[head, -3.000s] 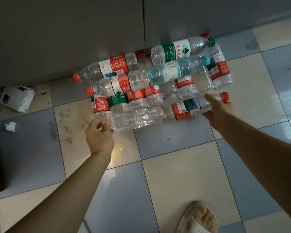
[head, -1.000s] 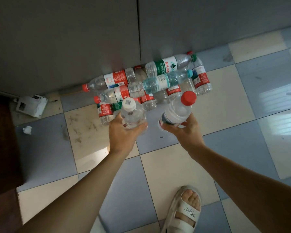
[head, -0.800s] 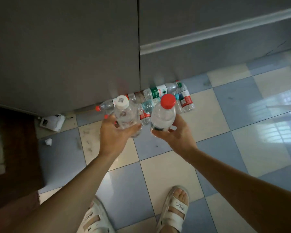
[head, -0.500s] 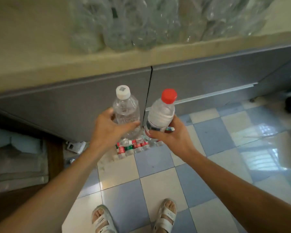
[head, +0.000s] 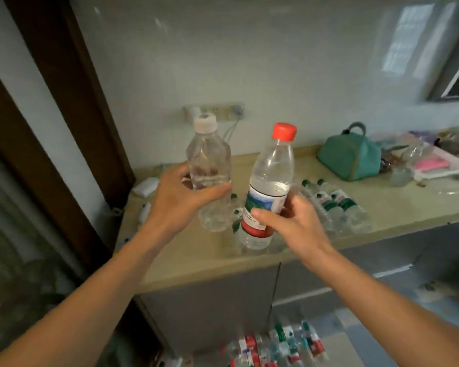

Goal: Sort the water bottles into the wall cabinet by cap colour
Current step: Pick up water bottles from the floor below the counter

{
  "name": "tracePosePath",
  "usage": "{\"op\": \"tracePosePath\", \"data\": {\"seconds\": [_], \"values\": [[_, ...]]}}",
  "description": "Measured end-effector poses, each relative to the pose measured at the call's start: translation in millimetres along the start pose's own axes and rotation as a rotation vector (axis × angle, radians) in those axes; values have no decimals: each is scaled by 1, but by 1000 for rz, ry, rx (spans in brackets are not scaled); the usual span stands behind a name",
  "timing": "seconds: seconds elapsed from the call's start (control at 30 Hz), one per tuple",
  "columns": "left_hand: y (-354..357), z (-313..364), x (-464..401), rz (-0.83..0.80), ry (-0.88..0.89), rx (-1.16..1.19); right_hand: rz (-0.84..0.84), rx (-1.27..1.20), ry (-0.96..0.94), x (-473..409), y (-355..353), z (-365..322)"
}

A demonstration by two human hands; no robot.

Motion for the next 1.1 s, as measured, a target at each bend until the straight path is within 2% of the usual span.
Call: {"op": "tracePosePath", "data": {"seconds": [0.1, 0.37, 0.57, 0.7, 0.87, 1.1], "values": [[-30, 52, -32, 45, 61, 7, 0, -41, -62, -38, 5, -58], [-84, 177, -109, 261, 151, 4, -148, -44, -302, -144, 1, -208], [-104, 241, -152, 386, 212, 3, -216, -108, -450, -199, 1, -290], [-117, 281, -190, 425, 295, -6, -203, -128, -529, -240, 4, -342], [-143, 307, -246, 482, 350, -54, -126, -160, -586, -297, 13, -382], [-184, 302, -331, 525, 368, -98, -65, -124, -573, -378, 42, -395]]}}
Point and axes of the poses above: each hand's wrist, its own x-axis away from the middle knuckle, its own y-axis out of the palm, z = x × y, the point moved 7 cm from there along -x, towards the middle knuckle, and after that the axes turned 1 degree about -y, right-handed, at the moved point
